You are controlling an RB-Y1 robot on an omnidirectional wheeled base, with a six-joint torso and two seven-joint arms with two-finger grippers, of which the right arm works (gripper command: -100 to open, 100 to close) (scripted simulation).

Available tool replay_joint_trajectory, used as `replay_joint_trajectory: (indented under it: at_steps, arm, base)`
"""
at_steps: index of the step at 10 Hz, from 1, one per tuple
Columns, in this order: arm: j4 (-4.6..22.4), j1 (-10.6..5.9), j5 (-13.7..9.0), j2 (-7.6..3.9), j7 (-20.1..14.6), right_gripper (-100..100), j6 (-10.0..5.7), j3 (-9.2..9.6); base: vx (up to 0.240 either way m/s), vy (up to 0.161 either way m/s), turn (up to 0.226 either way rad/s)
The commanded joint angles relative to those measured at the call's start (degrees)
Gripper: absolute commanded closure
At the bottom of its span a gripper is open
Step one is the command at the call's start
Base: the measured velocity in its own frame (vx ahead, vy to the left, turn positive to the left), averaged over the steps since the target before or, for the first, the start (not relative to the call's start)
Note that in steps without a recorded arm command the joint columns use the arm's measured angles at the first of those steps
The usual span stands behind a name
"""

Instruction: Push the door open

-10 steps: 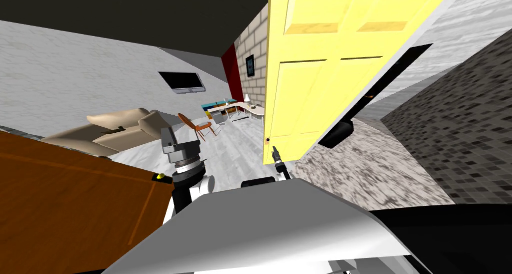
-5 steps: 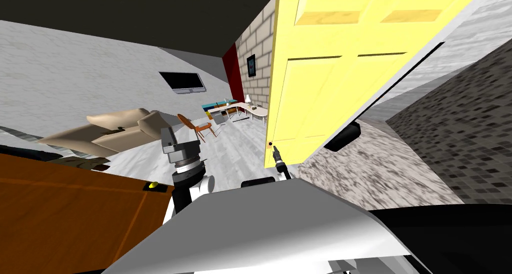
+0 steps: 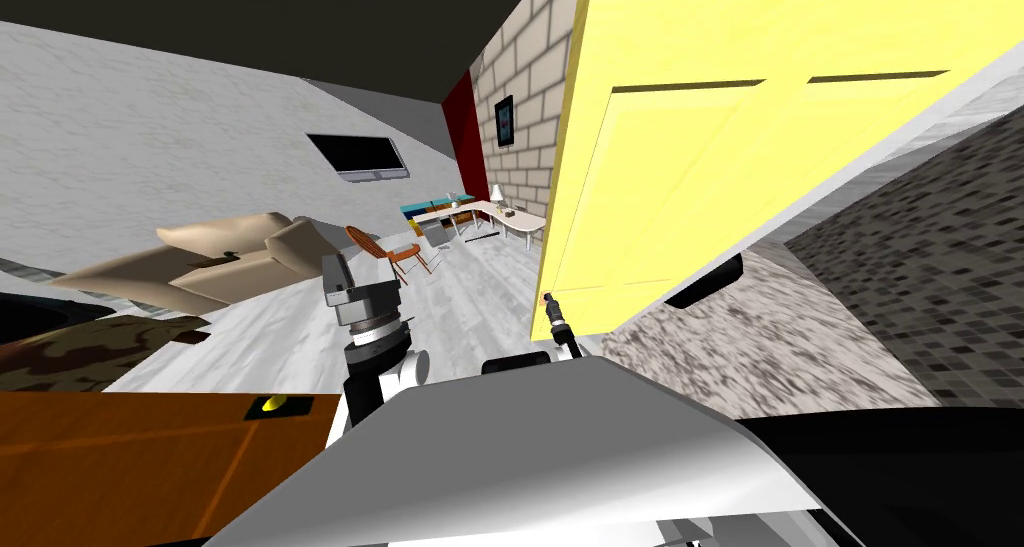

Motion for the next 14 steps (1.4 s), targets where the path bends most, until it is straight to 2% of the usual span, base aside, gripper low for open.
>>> replay_joint_trajectory:
  at_steps: [1,5,10,14]
  arm:
    - [0.0,0.0,0.0,-0.02,0.0,100,0.1,0.0]
    - [0.0,0.0,0.0,-0.02,0.0,100,0.1,0.0]
    - [0.7,-0.7,-1.5,-0.39,0.9,100,0.65,-3.23]
    - [1.2,-1.51,-3.0,0.12,1.6,100,1.02,-6.34]
  base:
    - [-0.035,-0.005,0.013]
    - [-0.014,-0.001,-0.001]
    - [0.175,0.066,-0.059]
    - [0.208,0.093,-0.08]
